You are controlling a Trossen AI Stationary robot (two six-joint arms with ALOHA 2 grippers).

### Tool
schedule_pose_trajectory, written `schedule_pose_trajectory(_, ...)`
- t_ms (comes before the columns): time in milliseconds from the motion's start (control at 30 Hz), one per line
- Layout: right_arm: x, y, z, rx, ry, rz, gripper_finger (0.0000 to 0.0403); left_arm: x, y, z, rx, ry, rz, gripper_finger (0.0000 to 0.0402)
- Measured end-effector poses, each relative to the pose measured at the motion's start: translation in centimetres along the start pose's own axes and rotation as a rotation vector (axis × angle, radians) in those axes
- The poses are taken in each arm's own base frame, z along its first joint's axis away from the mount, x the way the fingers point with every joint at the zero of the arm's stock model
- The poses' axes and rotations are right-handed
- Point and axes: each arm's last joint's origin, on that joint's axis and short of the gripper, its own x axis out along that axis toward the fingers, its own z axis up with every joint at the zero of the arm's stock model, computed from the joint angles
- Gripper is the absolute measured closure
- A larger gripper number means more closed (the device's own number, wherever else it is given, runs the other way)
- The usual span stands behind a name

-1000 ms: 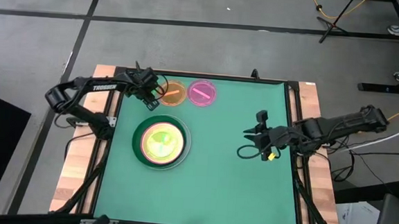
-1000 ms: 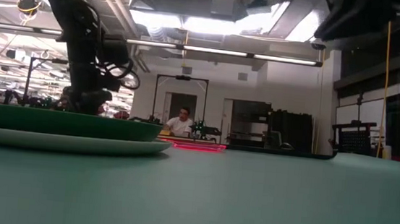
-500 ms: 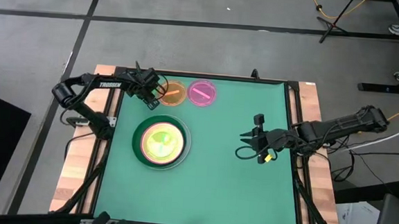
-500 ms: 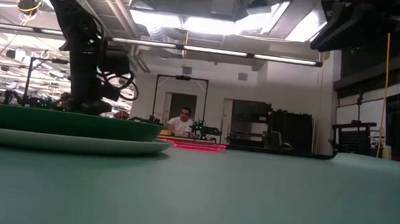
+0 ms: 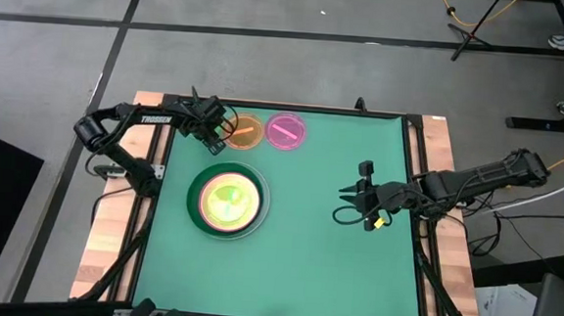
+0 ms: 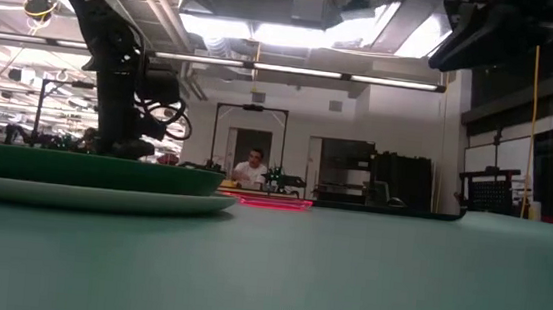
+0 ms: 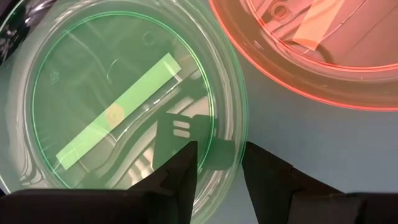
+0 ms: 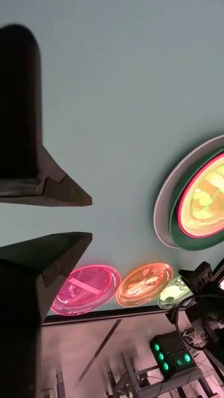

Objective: Stack plastic plates
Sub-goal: Stack the transparent green plate on top of the transparent green plate

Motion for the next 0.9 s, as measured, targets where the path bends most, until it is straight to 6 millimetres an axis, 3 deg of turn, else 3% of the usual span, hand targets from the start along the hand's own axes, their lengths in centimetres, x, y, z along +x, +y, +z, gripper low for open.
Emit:
schedule_pose_trajectory(300, 0.0, 0.0, 0.0, 0.0, 0.0, 0.0, 0.0331, 0.03, 0.0, -0.03, -0.001, 0.001, 0.001, 0.0283)
schedule_pose_trajectory(600, 0.0, 0.0, 0.0, 0.0, 0.0, 0.0, 0.0331, 0.05, -0.03, -0.07, -0.006, 0.004, -0.005, 0.0336)
schedule_pose_trajectory(900, 0.01, 0.0, -0.01, 0.0, 0.001, 0.0, 0.0331, 0.08, 0.0, -0.06, -0.008, 0.002, 0.004, 0.0357)
